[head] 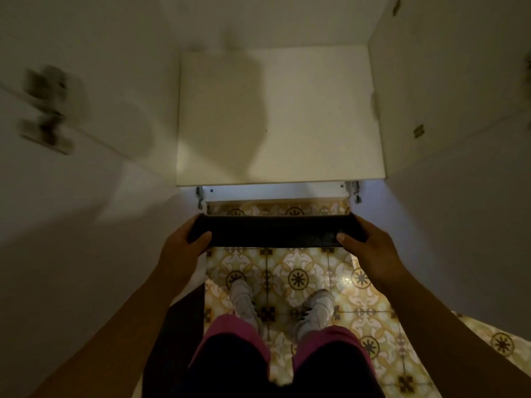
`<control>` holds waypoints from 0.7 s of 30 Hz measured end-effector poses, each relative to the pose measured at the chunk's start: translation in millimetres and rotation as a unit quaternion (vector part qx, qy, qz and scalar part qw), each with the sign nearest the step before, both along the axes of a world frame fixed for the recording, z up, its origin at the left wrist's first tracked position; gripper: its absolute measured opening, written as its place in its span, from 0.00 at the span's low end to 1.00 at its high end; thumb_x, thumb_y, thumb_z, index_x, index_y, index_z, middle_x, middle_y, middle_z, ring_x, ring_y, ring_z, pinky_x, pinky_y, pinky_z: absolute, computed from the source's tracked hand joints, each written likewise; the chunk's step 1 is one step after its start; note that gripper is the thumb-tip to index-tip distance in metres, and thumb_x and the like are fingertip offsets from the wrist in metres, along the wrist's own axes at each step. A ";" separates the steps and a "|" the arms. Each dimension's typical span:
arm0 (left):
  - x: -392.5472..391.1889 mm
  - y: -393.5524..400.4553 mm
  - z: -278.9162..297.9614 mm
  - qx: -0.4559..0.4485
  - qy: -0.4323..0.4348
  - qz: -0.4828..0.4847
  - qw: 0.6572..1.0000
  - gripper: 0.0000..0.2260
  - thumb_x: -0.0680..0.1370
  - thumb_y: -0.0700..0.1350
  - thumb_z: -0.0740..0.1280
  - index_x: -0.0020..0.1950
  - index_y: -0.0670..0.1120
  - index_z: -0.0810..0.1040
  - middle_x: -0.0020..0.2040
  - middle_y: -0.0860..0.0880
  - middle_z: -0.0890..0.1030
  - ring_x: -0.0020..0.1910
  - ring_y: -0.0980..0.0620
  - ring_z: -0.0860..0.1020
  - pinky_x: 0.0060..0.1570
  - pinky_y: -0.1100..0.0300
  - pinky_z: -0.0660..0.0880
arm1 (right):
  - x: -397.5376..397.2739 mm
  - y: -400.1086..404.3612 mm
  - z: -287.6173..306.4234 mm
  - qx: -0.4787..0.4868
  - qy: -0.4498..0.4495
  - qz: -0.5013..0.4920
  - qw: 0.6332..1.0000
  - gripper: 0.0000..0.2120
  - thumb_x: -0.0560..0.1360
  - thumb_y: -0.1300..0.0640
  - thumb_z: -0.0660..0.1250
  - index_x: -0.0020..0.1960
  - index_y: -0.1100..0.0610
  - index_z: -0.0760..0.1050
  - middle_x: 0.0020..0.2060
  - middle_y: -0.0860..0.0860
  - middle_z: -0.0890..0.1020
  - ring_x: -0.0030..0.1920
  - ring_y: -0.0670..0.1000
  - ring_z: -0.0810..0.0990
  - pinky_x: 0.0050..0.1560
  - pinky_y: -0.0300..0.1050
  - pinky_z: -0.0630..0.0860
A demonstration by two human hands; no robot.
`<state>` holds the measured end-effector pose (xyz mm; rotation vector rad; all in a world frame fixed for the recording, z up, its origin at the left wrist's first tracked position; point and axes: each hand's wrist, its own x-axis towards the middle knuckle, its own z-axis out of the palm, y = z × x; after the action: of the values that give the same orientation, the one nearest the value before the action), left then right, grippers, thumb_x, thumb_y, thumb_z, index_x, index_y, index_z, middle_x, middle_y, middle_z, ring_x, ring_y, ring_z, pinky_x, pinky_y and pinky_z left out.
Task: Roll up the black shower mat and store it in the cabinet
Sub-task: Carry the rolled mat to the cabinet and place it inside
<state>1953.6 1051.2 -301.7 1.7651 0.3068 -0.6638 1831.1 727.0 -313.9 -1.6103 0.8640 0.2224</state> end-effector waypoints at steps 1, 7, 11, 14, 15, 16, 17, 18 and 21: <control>6.3 -2.0 -31.5 0.005 0.002 0.004 1.000 0.17 0.79 0.35 0.63 0.64 0.52 0.73 0.52 0.55 0.79 0.49 0.60 0.79 0.46 0.65 0.78 | 9.4 -3.7 -26.8 -0.004 0.010 0.004 1.000 0.27 0.73 0.58 0.72 0.70 0.54 0.71 0.58 0.51 0.81 0.55 0.49 0.80 0.48 0.35 0.75; 40.7 -5.6 -235.7 0.052 0.008 -0.023 0.998 0.25 0.73 0.50 0.70 0.70 0.51 0.73 0.62 0.46 0.79 0.60 0.45 0.78 0.61 0.40 0.74 | 58.6 -24.4 -207.3 -0.047 0.024 0.051 0.997 0.28 0.74 0.61 0.71 0.72 0.56 0.67 0.56 0.51 0.77 0.52 0.49 0.77 0.39 0.28 0.74; 62.8 -15.0 -337.2 0.028 -0.005 -0.015 0.999 0.31 0.68 0.56 0.70 0.70 0.51 0.72 0.62 0.43 0.79 0.59 0.43 0.79 0.60 0.40 0.75 | 87.8 -32.6 -313.1 -0.068 0.005 0.069 0.995 0.26 0.74 0.62 0.71 0.70 0.55 0.69 0.54 0.47 0.78 0.55 0.47 0.77 0.46 0.27 0.72; 86.1 -20.7 -395.7 0.007 -0.028 -0.012 1.000 0.26 0.71 0.49 0.68 0.69 0.48 0.73 0.61 0.42 0.79 0.58 0.44 0.79 0.61 0.41 0.74 | 109.9 -37.9 -376.6 -0.067 -0.021 0.091 0.993 0.25 0.74 0.59 0.70 0.68 0.47 0.69 0.53 0.42 0.79 0.53 0.40 0.78 0.50 0.32 0.74; 94.4 -21.8 -410.9 0.009 -0.040 -0.023 0.999 0.26 0.72 0.49 0.68 0.70 0.48 0.72 0.61 0.42 0.79 0.59 0.44 0.78 0.62 0.41 0.74 | 116.8 -40.1 -395.1 -0.061 -0.027 0.096 0.993 0.23 0.75 0.58 0.70 0.67 0.45 0.70 0.53 0.42 0.80 0.53 0.41 0.79 0.52 0.35 0.76; 102.0 -22.7 -423.4 0.010 -0.053 -0.035 0.998 0.26 0.72 0.50 0.68 0.70 0.48 0.72 0.62 0.42 0.78 0.60 0.44 0.78 0.63 0.41 0.73 | 124.1 -42.6 -413.0 -0.059 -0.033 0.101 0.993 0.21 0.75 0.58 0.70 0.65 0.43 0.72 0.54 0.43 0.81 0.55 0.44 0.80 0.55 0.40 0.77; 108.8 -23.6 -434.9 0.010 -0.065 -0.045 0.997 0.26 0.72 0.50 0.67 0.70 0.48 0.72 0.62 0.42 0.78 0.61 0.44 0.77 0.63 0.41 0.72 | 132.0 -43.5 -427.3 -0.060 -0.038 0.109 0.991 0.19 0.75 0.58 0.70 0.62 0.41 0.74 0.54 0.44 0.82 0.56 0.46 0.80 0.58 0.45 0.77; 114.7 -23.9 -445.3 0.011 -0.072 -0.050 0.996 0.25 0.73 0.50 0.66 0.70 0.47 0.72 0.62 0.42 0.78 0.61 0.44 0.77 0.63 0.41 0.72 | 140.1 -43.9 -438.1 -0.059 -0.044 0.118 0.990 0.18 0.75 0.58 0.69 0.59 0.40 0.76 0.54 0.45 0.82 0.57 0.47 0.80 0.60 0.48 0.76; 127.7 -24.7 -471.3 0.015 -0.090 -0.058 0.994 0.23 0.76 0.47 0.65 0.71 0.49 0.70 0.62 0.44 0.77 0.61 0.47 0.77 0.63 0.44 0.73 | 163.3 -45.8 -460.3 -0.065 -0.063 0.137 0.986 0.19 0.76 0.63 0.67 0.57 0.40 0.74 0.52 0.43 0.81 0.55 0.44 0.80 0.60 0.46 0.76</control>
<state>2081.4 1026.5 -773.0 1.8674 0.0933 -0.5797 1994.5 681.2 -774.1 -1.8446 0.5686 0.2584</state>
